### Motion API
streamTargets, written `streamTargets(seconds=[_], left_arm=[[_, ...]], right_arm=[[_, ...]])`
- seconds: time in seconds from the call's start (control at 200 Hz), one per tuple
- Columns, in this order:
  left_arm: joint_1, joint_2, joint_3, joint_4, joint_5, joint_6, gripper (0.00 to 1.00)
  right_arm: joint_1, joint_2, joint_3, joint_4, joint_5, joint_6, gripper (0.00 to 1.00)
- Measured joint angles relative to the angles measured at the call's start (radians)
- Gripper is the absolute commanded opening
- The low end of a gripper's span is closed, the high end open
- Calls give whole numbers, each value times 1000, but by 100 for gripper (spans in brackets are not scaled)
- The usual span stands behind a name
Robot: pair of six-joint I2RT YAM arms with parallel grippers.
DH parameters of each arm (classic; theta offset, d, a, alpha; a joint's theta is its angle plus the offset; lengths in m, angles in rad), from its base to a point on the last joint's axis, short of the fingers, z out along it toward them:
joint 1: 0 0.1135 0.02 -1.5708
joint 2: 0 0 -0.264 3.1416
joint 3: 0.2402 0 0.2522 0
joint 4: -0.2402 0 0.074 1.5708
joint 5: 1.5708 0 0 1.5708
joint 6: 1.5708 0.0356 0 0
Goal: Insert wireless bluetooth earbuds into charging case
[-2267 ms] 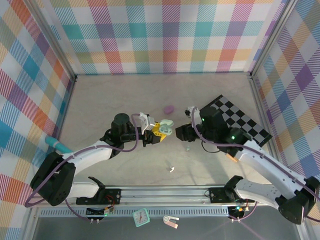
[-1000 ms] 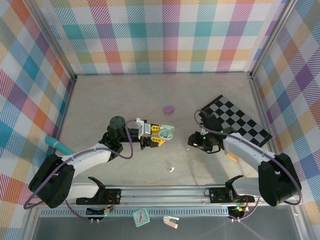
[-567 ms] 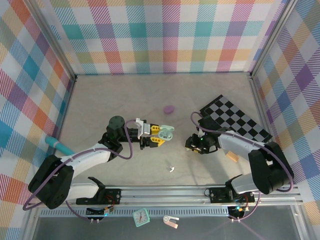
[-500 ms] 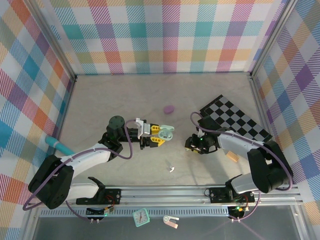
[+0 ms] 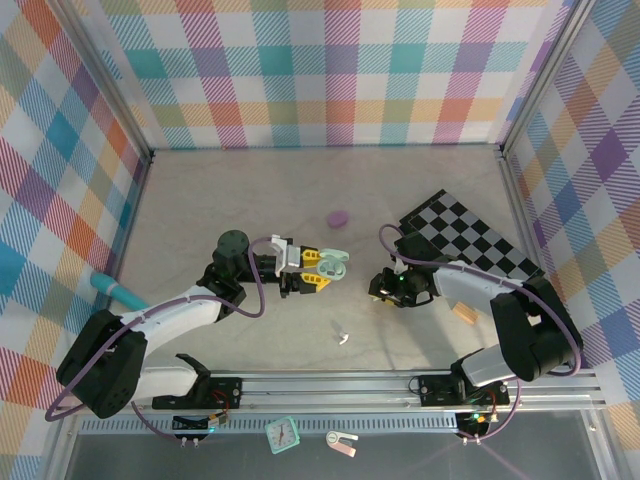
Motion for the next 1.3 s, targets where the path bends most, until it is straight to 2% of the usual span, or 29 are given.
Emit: streamTargets(seconds=[0.145,0.365,0.645,1.025,1.3], left_arm=[[0,3,0,29,28,-35,26],[2,31,0,151,55,-130,26],[6,32,0,200,90,-168,26],[6,48,21,201,113,-179,26],[10,67,21,201,108,-179,26]], right_arm=[[0,8,24,-10,32,-37,42],[0,135,127,29,28,-68,41],[0,164,130,45,-3,-90,40],[0,31,-5,45,-46,-82,40],[7,-50,-2,-37,-13,-90,42]])
